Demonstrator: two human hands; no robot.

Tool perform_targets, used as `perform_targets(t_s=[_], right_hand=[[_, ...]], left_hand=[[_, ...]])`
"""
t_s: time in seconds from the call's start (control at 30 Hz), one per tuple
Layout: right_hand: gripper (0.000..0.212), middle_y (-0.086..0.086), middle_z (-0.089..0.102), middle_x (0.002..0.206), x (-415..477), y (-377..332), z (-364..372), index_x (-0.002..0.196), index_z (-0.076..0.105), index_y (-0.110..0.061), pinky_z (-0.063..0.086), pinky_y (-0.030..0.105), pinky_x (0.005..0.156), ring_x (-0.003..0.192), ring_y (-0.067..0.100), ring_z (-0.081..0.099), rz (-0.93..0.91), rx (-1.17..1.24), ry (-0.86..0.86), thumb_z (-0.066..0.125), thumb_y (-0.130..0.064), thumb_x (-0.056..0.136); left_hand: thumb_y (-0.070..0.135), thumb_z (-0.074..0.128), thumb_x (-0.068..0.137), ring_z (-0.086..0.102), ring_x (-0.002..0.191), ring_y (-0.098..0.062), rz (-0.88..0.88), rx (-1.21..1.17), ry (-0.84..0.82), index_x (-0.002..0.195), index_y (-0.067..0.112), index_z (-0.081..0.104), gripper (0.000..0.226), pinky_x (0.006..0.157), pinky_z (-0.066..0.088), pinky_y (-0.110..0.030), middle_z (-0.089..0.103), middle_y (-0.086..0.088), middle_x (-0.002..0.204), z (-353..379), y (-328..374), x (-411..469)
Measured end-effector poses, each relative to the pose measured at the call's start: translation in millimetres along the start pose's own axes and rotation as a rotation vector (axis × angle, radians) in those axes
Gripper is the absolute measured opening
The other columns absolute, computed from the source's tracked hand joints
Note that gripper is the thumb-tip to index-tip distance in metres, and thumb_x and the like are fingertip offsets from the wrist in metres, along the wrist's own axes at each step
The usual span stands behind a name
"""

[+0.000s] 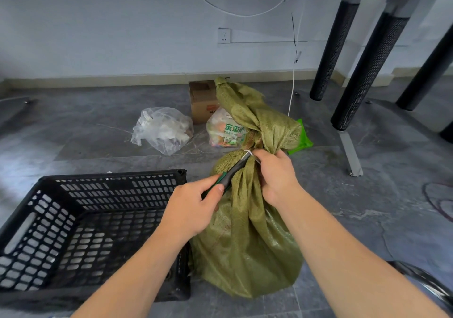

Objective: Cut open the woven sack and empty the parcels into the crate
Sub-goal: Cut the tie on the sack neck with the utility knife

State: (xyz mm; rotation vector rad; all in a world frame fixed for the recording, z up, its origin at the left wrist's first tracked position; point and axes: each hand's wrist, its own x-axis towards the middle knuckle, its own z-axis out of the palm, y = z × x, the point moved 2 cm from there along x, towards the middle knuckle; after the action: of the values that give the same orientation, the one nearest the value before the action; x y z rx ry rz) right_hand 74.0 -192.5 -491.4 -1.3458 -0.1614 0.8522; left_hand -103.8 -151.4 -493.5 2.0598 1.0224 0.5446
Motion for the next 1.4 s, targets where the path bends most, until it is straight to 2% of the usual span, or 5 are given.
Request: perform_targets(t_s=[0.1,0.23,0.4,0.93,1.4], right_hand=[[0.018,0.009,0.074,0.098,1,-1,2,0.084,0.065,-0.024,0.056,0.058,0.09,0.096,0.033,0.07,-0.094,-0.089,0.066,0.073,-0.029,0.069],[0.028,0.001,0.073,0.096,2,-5,4,0.077,0.064,-0.039,0.056,0.054,0.091,0.095,0.027,0.069,-0.193,-0.16,0.09,0.069,-0.051,0.052],[0.027,0.0,0.073,0.096,-4,-9,4,0.081,0.063,-0.025,0.055,0.052,0.093,0.095,0.025,0.069,-0.229,-0.119,0.116,0.071,-0.043,0.062],[0.025,-0.001,0.077,0.1,5,-8,-2,0.094,0.069,-0.024,0.054,0.053,0.096,0.099,0.024,0.071,-0.24,-0.09,-0.014,0.074,-0.031,0.071],[0.037,-0.004,0.077,0.099,8,-4,1,0.089,0.069,-0.029,0.054,0.053,0.096,0.1,0.023,0.071,-0.275,-0.12,-0.034,0.075,-0.045,0.057]], left_hand=[[0.037,0.054,0.097,0.062,0.05,-0.005,-0.078,-0.09,-0.065,0.124,0.039,0.066,0.03,0.06,0.055,-0.03,0.071,0.003,0.064,-8,3,6],[0.036,0.053,0.098,0.06,0.047,-0.013,-0.137,-0.167,-0.144,0.117,0.044,0.068,0.026,0.056,0.045,-0.026,0.069,0.001,0.06,-20,6,9],[0.034,0.053,0.098,0.059,0.048,-0.015,-0.142,-0.184,-0.186,0.116,0.041,0.069,0.025,0.055,0.045,-0.026,0.07,-0.003,0.064,-24,8,4],[0.025,0.054,0.099,0.054,0.047,-0.018,-0.132,-0.331,-0.237,0.11,0.039,0.068,0.022,0.054,0.044,-0.03,0.067,-0.006,0.061,-24,7,2],[0.025,0.055,0.098,0.054,0.048,-0.021,-0.176,-0.402,-0.232,0.122,0.024,0.067,0.027,0.056,0.043,-0.033,0.067,-0.008,0.061,-23,-3,7]])
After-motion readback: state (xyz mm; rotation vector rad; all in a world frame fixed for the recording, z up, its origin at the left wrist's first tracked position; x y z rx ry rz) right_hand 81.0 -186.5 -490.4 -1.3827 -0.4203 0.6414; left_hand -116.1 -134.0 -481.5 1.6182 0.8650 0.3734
